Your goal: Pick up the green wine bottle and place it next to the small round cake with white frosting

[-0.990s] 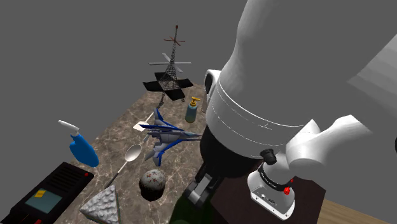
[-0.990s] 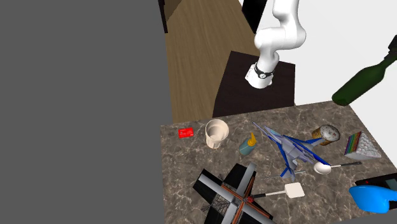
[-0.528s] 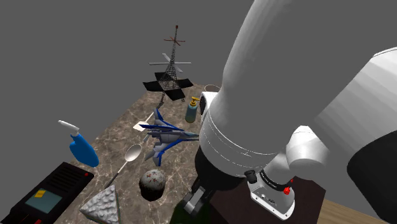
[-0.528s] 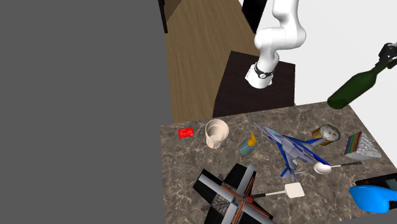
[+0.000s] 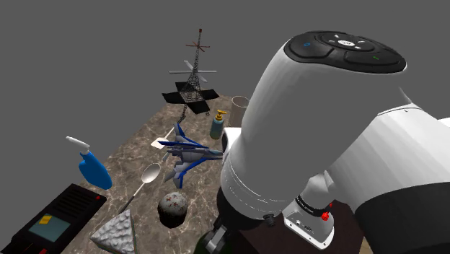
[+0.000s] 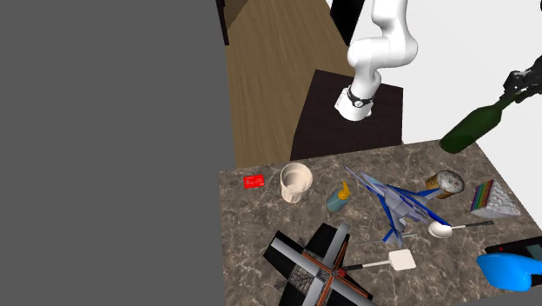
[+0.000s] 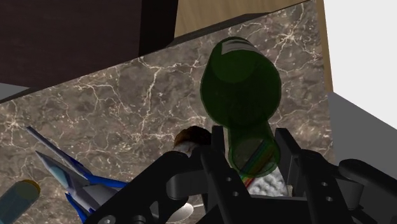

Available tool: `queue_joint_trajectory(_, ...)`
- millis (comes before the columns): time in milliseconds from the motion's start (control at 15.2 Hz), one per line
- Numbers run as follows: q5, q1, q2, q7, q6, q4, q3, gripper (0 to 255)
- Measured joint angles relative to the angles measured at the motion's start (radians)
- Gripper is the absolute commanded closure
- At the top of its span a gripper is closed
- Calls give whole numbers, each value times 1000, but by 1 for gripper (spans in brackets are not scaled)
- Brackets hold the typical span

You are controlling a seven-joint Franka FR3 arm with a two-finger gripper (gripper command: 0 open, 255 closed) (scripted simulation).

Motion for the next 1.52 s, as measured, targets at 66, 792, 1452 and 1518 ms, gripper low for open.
queue_joint_trajectory(66, 3, -1, 4, 0, 16, -11, 7, 255)
queue_joint_trajectory(792, 19, 1, 13, -4, 84, -66, 34, 255)
queue_joint_trajectory(1452, 6, 5, -4, 1, 13, -15, 4, 0)
queue_joint_trajectory(1518, -2, 2, -3, 3, -14, 13, -5, 0)
